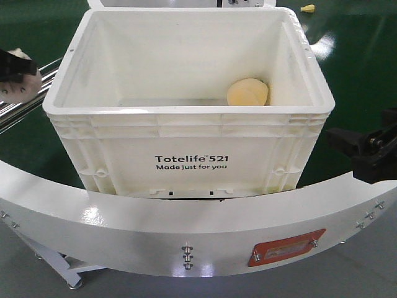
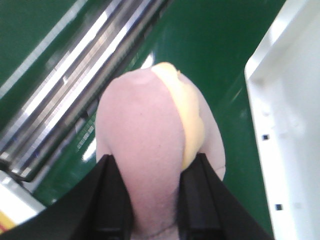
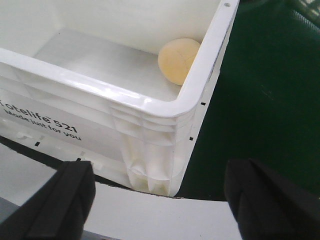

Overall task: Place moving items into box and shelve
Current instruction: 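Carry the pink plush over the tote with the left gripper and drop it in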

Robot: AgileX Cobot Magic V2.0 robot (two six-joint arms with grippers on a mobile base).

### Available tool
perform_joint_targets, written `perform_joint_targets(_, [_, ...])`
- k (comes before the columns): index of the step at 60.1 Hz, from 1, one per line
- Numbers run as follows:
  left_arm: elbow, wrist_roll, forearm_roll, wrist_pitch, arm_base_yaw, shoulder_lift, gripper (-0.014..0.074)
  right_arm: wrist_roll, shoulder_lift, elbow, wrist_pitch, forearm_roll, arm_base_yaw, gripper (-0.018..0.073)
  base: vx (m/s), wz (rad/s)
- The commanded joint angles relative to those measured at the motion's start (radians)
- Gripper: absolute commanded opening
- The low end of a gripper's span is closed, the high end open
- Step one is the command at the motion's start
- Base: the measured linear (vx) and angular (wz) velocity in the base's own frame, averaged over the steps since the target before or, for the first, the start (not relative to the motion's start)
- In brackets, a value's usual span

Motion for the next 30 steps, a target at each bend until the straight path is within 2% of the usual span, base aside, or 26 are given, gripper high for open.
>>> perform_joint_targets(1, [-0.025,-0.008,-0.006,-0.041,0.002,-0.132,0.0239,-0.005,-0.007,-0.029,-0.066,0.0,-0.001,0.0574,0.0,0.0])
perform_joint_targets(7, [-0.025,-0.006,-0.018,-0.045,-0.014,-0.218,0.0239,-0.005,-0.007,-0.029,-0.066,0.0,-0.001,0.0574,0.0,0.0])
perform_joint_targets(14, [-0.024,0.04,-0.068,-0.048,-0.066,-0.275,0.0239,-0.005,-0.007,-0.029,-0.066,0.0,-0.001,0.0574,0.0,0.0])
perform_joint_targets(30, [-0.024,0.234,-0.284,-0.091,-0.197,-0.26,0.0239,-0.005,-0.007,-0.029,-0.066,0.0,-0.001,0.0574,0.0,0.0])
